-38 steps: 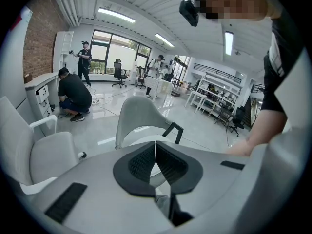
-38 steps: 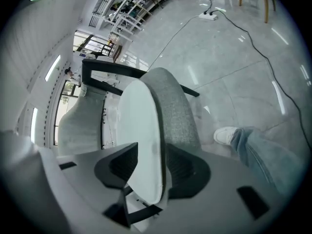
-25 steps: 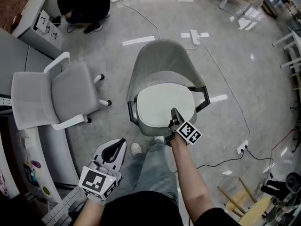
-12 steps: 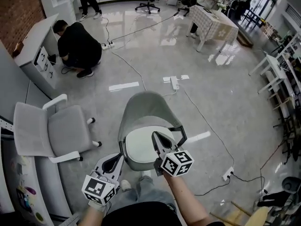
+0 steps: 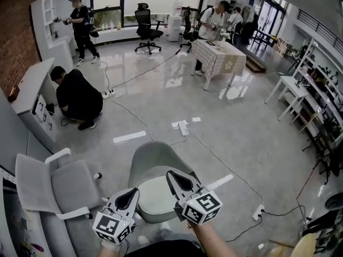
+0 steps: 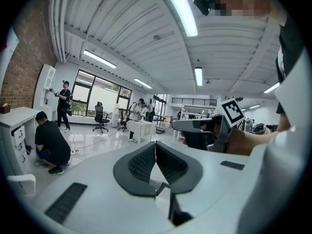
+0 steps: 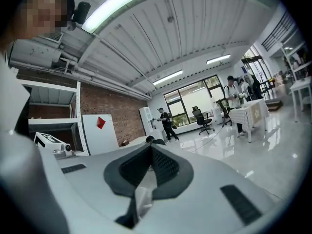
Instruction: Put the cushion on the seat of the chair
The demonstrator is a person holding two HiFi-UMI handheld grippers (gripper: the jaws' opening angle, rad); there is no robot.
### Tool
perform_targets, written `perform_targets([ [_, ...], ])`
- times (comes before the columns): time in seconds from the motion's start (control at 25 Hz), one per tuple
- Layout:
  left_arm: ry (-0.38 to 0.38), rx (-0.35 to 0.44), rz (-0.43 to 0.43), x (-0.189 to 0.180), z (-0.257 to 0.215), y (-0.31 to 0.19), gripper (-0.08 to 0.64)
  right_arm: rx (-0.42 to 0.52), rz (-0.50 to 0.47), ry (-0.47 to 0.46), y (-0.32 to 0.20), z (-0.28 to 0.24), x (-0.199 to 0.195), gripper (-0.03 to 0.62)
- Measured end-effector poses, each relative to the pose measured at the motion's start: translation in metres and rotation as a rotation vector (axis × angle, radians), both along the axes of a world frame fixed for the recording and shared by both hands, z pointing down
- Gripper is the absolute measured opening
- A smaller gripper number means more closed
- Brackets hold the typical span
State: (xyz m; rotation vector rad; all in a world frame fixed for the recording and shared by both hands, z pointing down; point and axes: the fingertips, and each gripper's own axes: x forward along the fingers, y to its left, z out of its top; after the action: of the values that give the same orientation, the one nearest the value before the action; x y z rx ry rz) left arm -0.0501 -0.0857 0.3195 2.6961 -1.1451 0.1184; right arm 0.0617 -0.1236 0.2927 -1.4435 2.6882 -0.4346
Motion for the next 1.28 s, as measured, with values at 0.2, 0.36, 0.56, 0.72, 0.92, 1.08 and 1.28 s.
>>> perform_targets([
  [0.2,0.02,0.028,0.021,0.007,-0.019,-0.005,0.012,0.052,-0.003,0.033,0.007,-0.023,0.005,0.009],
  [0.36,0.006,0.046,0.046,0.017,-0.026,-0.005,0.012,0.065,-0.002,0.026,0.011,-0.03,0.019,0.009],
  [0.56,0.004,0.064,0.056,0.023,-0.035,-0.006,0.012,0.073,0.018,0.027,0.014,-0.033,0.032,0.009],
  [0.72,-0.001,0.067,0.076,0.027,-0.037,-0.006,0.012,0.076,0.021,-0.013,0.017,-0.034,0.036,0.009],
  [0.92,-0.003,0.066,0.094,0.027,-0.036,-0.01,0.012,0.077,0.033,0.02,0.019,-0.026,0.036,0.008],
  [1.08,0.0,0.062,0.102,0.03,-0.033,-0.01,0.012,0.059,0.048,0.009,0.02,-0.023,0.042,0.008],
  [1.28,0.012,0.062,0.106,0.035,-0.034,-0.007,0.012,0.063,0.064,0.021,0.025,-0.024,0.049,0.008],
])
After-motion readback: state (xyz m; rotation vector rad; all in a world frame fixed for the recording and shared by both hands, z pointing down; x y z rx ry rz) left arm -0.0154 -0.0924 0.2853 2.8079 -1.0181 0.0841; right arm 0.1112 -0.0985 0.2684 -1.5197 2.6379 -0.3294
